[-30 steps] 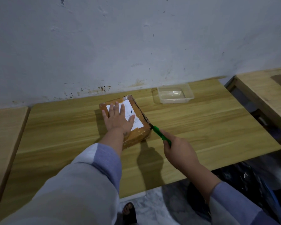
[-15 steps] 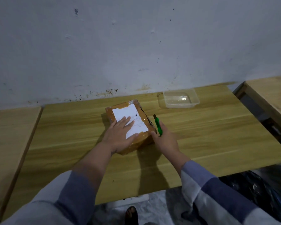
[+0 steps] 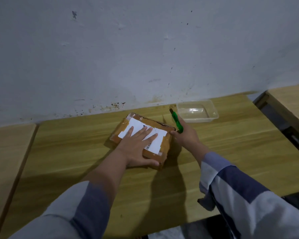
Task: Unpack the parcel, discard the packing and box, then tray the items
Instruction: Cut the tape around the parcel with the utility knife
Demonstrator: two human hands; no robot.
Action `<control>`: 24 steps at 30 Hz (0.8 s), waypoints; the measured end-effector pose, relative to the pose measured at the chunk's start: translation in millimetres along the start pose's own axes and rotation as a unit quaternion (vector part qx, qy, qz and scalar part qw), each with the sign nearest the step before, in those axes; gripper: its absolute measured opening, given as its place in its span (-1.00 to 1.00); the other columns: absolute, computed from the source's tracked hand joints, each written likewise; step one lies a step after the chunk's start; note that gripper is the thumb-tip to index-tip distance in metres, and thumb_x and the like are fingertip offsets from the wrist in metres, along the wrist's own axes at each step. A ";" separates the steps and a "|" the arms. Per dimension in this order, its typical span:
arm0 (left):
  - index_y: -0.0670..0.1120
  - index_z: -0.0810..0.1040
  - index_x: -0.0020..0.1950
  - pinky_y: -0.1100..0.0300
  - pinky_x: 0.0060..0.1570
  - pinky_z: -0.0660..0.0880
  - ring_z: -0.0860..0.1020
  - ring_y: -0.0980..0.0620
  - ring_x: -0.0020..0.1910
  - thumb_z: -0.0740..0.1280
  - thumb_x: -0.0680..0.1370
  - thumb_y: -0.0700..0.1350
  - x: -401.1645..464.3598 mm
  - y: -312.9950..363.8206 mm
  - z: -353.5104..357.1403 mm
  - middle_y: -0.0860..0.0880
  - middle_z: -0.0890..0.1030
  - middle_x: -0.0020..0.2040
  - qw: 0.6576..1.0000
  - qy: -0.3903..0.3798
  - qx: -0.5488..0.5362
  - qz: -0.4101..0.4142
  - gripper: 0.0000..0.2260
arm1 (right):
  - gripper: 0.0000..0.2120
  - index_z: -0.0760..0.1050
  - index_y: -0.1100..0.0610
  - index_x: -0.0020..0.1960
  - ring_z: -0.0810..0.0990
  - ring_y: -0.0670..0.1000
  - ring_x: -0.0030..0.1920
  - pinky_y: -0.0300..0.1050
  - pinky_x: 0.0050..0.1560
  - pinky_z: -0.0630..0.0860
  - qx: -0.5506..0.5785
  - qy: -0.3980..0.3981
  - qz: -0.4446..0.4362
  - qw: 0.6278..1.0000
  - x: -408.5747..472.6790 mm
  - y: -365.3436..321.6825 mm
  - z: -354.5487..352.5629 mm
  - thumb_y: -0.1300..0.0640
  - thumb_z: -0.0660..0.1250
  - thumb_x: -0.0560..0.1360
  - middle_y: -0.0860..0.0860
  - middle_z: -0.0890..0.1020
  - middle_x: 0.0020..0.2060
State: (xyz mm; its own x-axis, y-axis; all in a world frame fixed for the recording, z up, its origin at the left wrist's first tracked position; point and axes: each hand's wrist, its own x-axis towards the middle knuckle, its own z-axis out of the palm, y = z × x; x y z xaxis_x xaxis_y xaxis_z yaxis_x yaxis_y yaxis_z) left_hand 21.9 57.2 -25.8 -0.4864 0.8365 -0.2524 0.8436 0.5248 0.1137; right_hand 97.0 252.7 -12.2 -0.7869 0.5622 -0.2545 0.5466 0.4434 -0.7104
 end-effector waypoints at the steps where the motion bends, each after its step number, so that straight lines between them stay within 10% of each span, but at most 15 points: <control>1: 0.17 -0.21 0.54 -0.14 0.48 -0.29 -0.24 0.08 0.54 0.01 0.29 0.58 4.7 -0.4 1.1 0.10 -0.21 0.57 1.000 0.006 -0.011 -0.006 -0.05 | -0.31 0.09 -0.10 0.52 0.44 0.18 0.33 0.01 0.24 0.44 0.010 -0.002 -0.006 1.000 4.3 0.9 -2.8 0.07 0.35 0.50 0.11 0.45 0.37; 9: 0.16 -0.15 0.56 -0.13 0.49 -0.25 -0.21 0.08 0.54 -0.04 0.26 0.61 27.7 13.6 12.0 0.10 -0.17 0.58 0.994 0.063 -0.039 -0.081 -0.02 | -0.55 0.21 -0.10 0.47 0.43 -0.08 -0.34 -0.21 -0.37 0.37 0.157 0.029 0.037 0.987 -14.7 20.5 -8.9 0.18 0.12 0.62 0.04 0.54 -0.20; 24: 0.14 -0.15 0.56 -0.18 0.48 -0.20 -0.23 0.04 0.55 -0.08 0.25 0.61 34.1 34.7 7.2 0.05 -0.17 0.58 0.986 0.057 -0.050 -0.147 -0.02 | -0.57 0.25 -0.11 0.45 0.37 -0.13 -0.39 -0.27 -0.47 0.31 0.229 0.002 0.052 0.972 -46.0 22.3 -17.1 0.17 0.11 0.62 -0.09 0.44 -0.34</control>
State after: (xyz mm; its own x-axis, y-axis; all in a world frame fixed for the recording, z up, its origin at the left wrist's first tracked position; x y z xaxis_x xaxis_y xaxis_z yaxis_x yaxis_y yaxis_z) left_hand 36.3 102.8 -37.4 -0.7332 0.6558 -0.1798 0.6388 0.7549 0.1481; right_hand 150.3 248.7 -5.1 -0.7330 0.5902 -0.3381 0.4367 0.0273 -0.8992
